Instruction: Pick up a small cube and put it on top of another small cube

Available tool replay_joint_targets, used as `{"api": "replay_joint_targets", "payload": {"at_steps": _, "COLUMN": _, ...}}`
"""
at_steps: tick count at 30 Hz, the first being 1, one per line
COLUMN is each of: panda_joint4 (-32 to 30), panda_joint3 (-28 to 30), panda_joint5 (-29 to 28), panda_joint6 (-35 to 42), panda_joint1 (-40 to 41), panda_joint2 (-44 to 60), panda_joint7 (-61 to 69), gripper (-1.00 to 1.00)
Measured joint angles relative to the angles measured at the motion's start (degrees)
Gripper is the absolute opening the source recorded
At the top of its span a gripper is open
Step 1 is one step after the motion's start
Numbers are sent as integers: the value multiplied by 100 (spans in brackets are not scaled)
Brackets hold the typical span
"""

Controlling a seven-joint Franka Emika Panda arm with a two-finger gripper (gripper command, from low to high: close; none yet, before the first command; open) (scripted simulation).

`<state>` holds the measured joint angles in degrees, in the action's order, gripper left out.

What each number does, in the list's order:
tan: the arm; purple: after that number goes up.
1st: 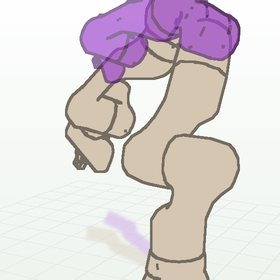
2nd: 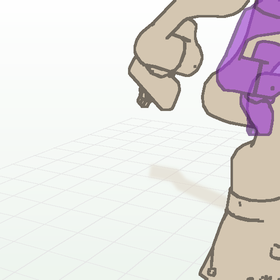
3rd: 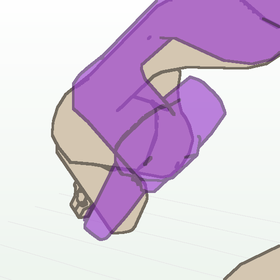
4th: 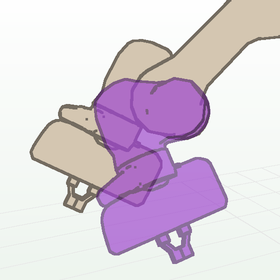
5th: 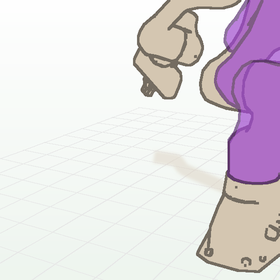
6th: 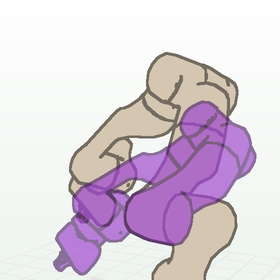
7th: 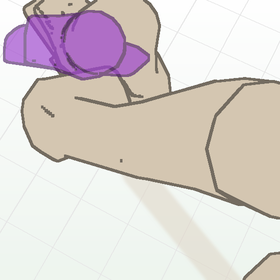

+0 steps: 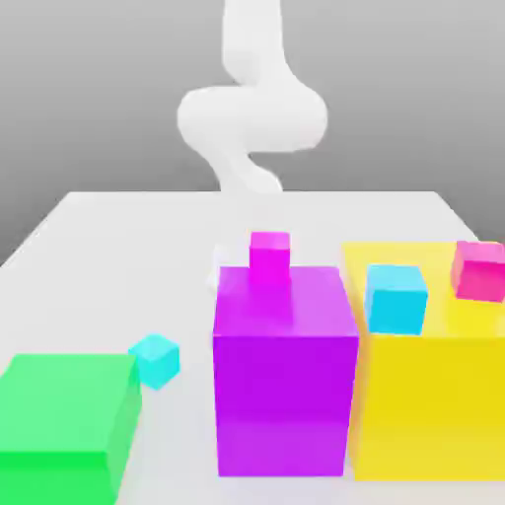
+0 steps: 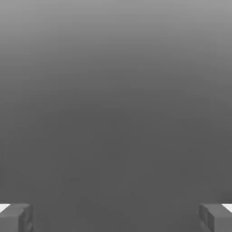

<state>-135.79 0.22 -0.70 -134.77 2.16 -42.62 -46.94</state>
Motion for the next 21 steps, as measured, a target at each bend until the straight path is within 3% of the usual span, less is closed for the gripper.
{"api": "replay_joint_targets", "payload": {"at_steps": 17, "panda_joint4": -3424, "panda_joint3": 844, "panda_joint5": -488, "panda_joint6": -2748, "panda_joint1": 1765, "panda_joint2": 3080, "panda_joint7": -901, "gripper": 0}}
{"api": "replay_joint_targets", "payload": {"at_steps": 21, "panda_joint4": -3562, "panda_joint3": 894, "panda_joint5": -193, "panda_joint6": -3694, "panda_joint1": 1883, "panda_joint2": 4261, "panda_joint7": -759, "gripper": 0}}
